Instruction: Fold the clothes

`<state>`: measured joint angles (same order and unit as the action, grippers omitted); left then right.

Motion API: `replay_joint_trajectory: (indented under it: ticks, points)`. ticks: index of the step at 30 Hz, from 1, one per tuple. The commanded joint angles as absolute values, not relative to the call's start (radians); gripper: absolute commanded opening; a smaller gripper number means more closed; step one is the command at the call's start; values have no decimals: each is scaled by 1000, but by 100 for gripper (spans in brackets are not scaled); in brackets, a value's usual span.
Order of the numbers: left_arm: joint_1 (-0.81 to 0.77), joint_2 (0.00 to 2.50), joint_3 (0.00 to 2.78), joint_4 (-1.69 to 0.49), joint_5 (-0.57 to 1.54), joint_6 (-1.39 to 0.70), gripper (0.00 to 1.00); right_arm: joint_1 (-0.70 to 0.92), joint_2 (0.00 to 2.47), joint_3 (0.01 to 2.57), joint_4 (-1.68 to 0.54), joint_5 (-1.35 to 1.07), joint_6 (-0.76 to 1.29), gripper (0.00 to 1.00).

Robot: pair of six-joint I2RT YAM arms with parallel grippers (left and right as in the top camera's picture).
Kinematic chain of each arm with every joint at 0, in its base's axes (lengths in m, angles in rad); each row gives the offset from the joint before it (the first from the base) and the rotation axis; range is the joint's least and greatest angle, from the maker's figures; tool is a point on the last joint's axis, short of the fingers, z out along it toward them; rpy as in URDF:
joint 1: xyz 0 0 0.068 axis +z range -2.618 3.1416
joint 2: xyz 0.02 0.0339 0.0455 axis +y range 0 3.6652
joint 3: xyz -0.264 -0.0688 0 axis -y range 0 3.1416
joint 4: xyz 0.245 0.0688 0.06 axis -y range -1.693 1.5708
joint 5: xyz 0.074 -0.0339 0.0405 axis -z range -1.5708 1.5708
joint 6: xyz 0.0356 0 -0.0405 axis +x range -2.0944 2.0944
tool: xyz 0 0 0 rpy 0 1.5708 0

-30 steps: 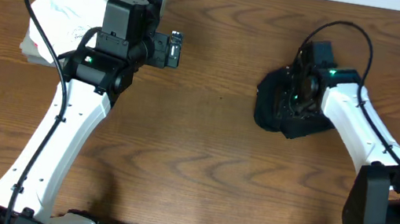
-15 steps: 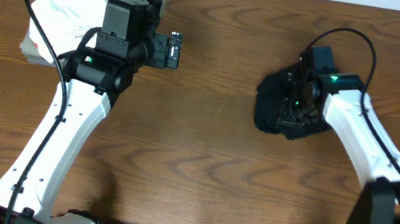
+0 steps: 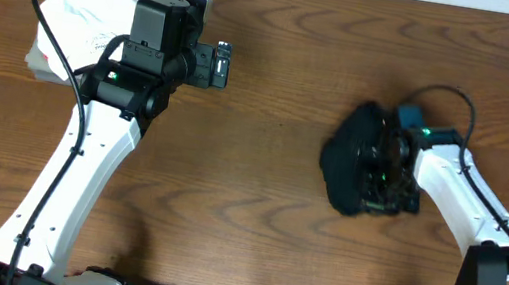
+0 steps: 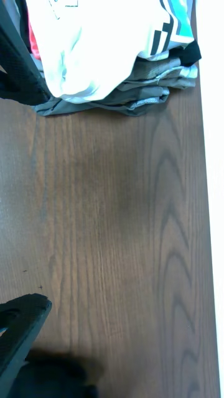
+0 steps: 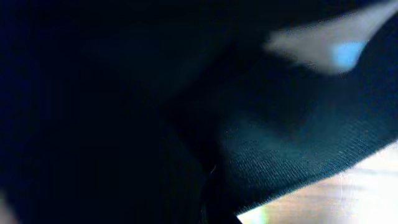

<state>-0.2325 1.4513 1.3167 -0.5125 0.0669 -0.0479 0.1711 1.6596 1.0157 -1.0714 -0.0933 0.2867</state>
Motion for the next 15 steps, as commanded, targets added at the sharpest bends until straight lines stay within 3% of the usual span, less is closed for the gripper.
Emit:
replay_joint_trajectory:
  ticks: [1, 5, 9, 15]
  points:
    - [-229, 1457, 1313, -512, 55, -35, 98, 82, 1663, 991, -1061, -56, 318, 1]
    - [-229, 1458, 1313, -512, 55, -35, 98, -11, 1662, 1023, -1039, -78, 282, 1]
    - [-229, 1462, 1313, -511, 55, -35, 98, -62, 1662, 1118, -1061, -117, 199, 30]
    - [-229, 1483, 1313, -512, 55, -19, 98, -78, 1662, 1377, -1146, -117, 144, 44]
